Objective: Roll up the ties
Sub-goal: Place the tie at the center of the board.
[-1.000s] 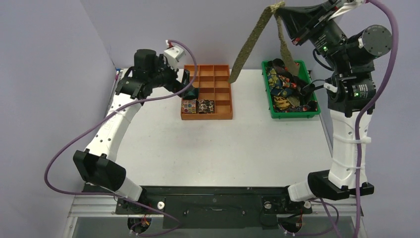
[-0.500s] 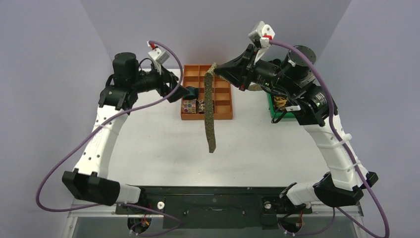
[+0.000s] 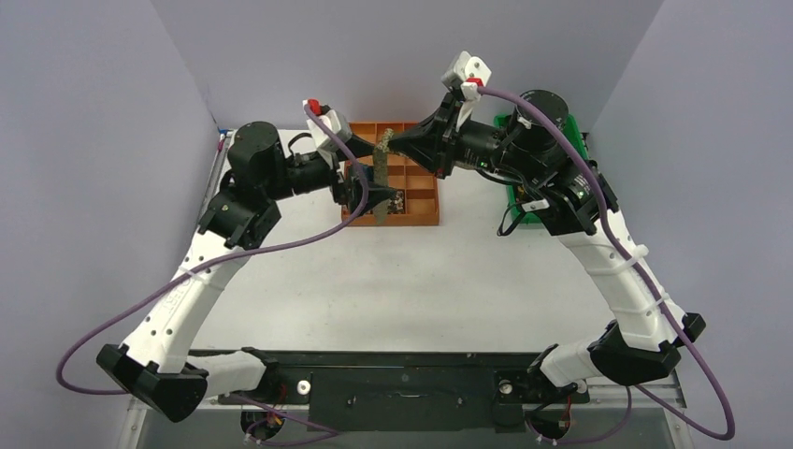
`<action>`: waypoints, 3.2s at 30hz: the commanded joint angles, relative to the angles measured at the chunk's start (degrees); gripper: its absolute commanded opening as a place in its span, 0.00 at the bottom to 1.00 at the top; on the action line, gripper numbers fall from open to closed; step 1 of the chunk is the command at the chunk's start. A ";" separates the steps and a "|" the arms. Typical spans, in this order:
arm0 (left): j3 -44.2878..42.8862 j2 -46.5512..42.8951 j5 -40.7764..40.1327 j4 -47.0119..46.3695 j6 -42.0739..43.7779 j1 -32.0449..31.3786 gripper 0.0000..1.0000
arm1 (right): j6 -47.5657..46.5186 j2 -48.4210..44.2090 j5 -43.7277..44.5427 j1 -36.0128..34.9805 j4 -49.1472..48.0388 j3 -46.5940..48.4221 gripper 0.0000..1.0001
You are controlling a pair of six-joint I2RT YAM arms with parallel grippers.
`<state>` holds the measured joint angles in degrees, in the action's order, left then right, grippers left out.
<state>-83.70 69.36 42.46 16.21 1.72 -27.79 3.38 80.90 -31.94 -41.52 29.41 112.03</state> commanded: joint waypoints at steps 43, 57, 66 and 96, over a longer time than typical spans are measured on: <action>-28.11 -6.44 -20.64 -4.14 -13.28 26.06 0.00 | -44.06 16.04 18.09 28.38 -7.48 -27.91 0.66; -22.10 -5.88 -57.92 7.44 -4.83 27.49 0.00 | -47.58 3.38 23.59 30.88 13.58 -31.19 0.00; -10.19 -7.23 -50.84 15.94 -8.58 30.13 0.00 | -40.15 -15.71 35.18 30.92 24.64 -46.43 0.00; 2.55 2.11 -40.91 37.16 -4.30 52.45 0.00 | -39.27 -4.74 29.84 17.61 25.41 -68.80 0.48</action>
<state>-81.84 74.26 0.93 58.54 -9.02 25.58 -33.54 74.61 -6.94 -23.64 53.49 48.73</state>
